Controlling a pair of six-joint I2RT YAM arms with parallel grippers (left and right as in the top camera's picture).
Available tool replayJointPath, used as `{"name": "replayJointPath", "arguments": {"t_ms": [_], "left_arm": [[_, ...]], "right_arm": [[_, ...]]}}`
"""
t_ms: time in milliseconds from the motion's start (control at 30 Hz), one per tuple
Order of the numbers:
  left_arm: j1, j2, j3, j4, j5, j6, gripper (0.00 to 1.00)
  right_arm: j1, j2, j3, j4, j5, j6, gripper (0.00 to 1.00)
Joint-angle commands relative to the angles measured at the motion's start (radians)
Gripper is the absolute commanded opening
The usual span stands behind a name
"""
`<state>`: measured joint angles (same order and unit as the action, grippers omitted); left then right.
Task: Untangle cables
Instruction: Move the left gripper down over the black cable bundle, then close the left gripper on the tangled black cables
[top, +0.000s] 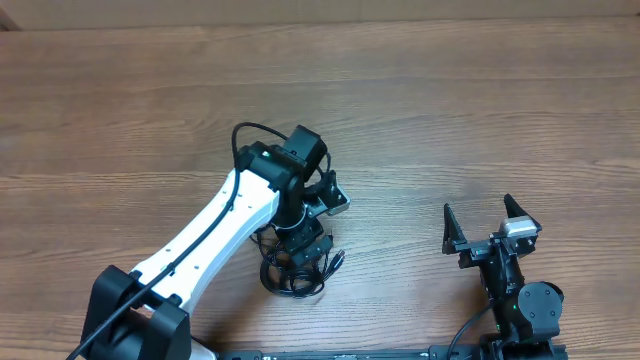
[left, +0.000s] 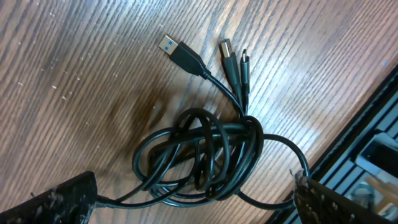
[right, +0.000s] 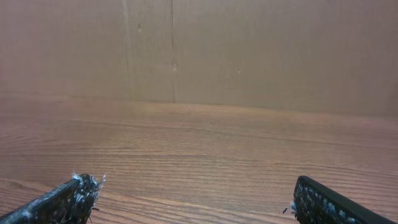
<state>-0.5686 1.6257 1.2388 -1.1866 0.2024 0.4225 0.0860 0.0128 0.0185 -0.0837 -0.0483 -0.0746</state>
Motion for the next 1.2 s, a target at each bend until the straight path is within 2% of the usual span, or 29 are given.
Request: {"name": "replayJointPath", "arguments": {"t_ms": [0,200,367,667,900,1167], "left_arm": [[-0.032,0.004,0.02,0.01,-0.029,0.023,0.99],[-0.047,0.004,0.019,0.016,-0.028,0.026,1.0],[-0.047,0.004,0.014,-0.014,0.034,0.011,0.94],[-0.047,0.004,-0.045,0.008,0.03,0.042,0.92],[-0.047,0.004,-0.054,0.042,-0.039,0.042,0.93],[-0.047,0.006,-0.072,0.045,-0.005,0.041,0.92]], "right_arm": [[0.002,-0.01,-0.011,0.003,-0.005,-0.002,1.0],[0.002,-0.01,-0.011,0.003,-0.005,-0.002,1.0],[0.002,-0.01,-0.011,0.003,-0.005,-0.002,1.0],[0.002,-0.01,-0.011,0.003,-0.005,-0.002,1.0],[0.002,-0.01,-0.011,0.003,-0.005,-0.002,1.0],[0.002,-0.01,-0.011,0.003,-0.005,-0.002,1.0]]}}
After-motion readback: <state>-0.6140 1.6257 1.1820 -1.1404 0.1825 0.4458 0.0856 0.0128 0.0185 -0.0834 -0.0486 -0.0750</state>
